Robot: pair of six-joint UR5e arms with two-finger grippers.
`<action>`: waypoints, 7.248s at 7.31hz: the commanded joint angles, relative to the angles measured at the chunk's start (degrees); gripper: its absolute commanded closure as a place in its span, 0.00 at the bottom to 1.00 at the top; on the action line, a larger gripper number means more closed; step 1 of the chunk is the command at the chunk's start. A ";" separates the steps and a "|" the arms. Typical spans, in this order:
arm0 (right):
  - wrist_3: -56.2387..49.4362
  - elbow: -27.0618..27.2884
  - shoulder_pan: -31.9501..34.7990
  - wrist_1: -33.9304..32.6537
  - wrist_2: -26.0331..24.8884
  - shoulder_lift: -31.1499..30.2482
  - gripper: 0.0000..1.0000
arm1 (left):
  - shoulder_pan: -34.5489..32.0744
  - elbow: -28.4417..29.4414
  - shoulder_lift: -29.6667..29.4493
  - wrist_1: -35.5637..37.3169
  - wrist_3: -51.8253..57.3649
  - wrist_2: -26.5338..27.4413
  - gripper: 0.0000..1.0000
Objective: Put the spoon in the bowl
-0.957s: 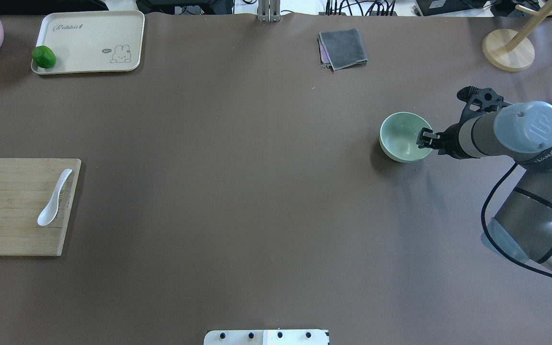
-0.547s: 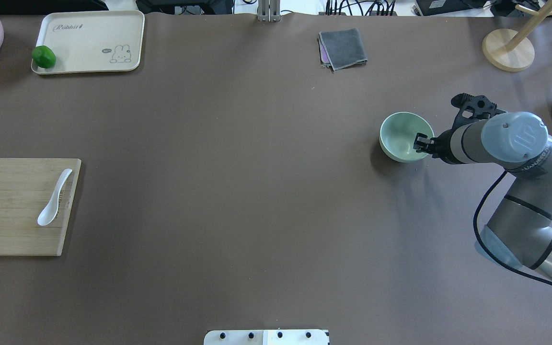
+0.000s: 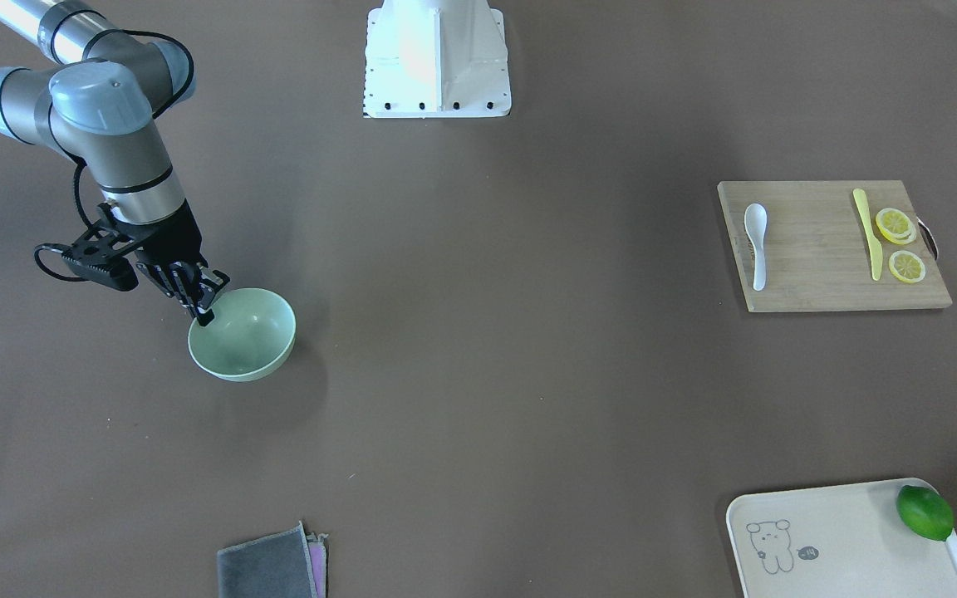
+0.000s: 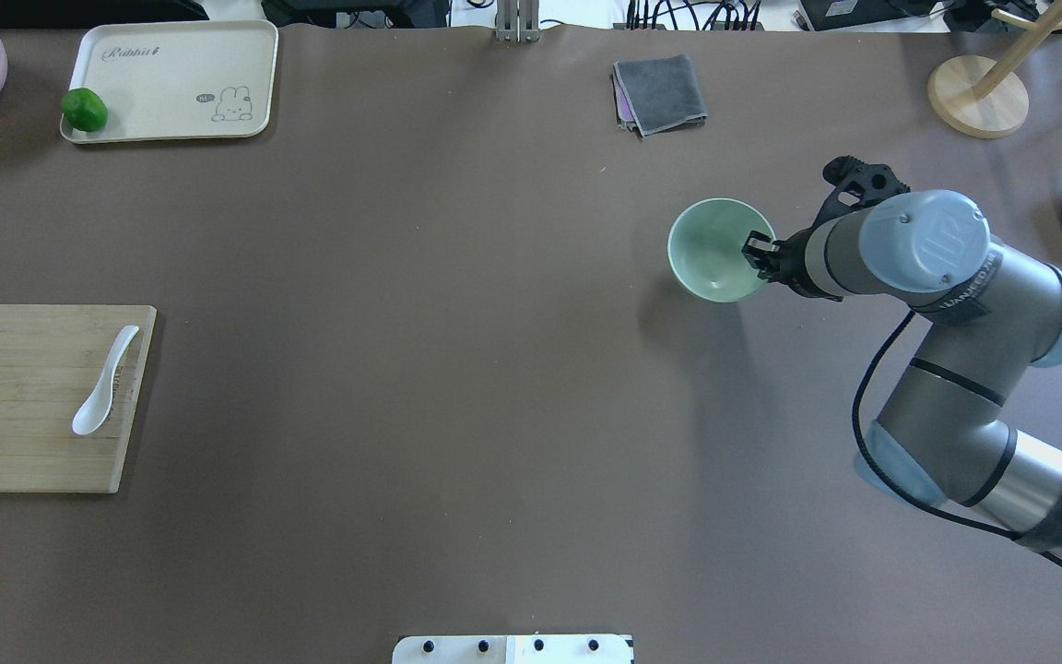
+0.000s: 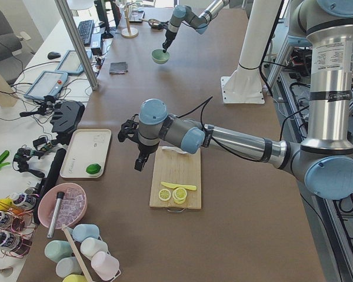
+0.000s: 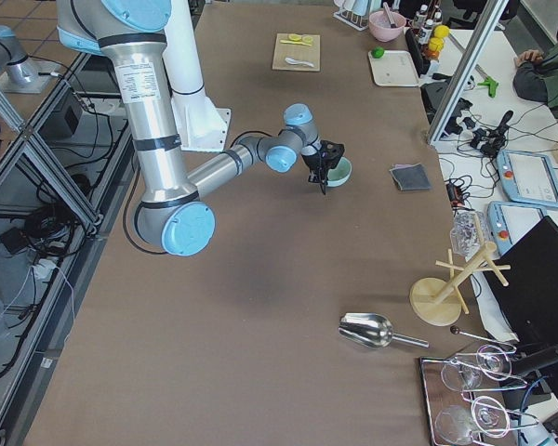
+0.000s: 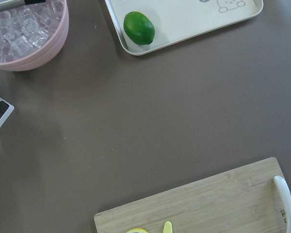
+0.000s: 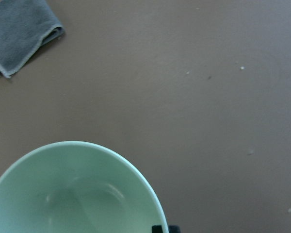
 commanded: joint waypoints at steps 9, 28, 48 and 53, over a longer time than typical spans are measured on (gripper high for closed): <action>8.53 -1.50 -10.52 -28.33 -6.57 25.35 0.00 | 0.00 0.00 0.00 -0.09 -1.95 0.00 0.01; -92.94 5.85 56.22 -31.27 37.31 -19.84 0.00 | 39.20 6.24 0.53 -28.92 -50.75 22.85 0.59; -92.67 6.38 56.22 -30.13 37.48 -22.47 0.00 | 40.40 -12.80 -20.10 14.21 -55.35 26.41 0.02; -93.38 5.85 56.22 -30.04 37.13 -23.35 0.00 | -1.36 -4.33 -0.01 14.50 10.40 3.78 0.02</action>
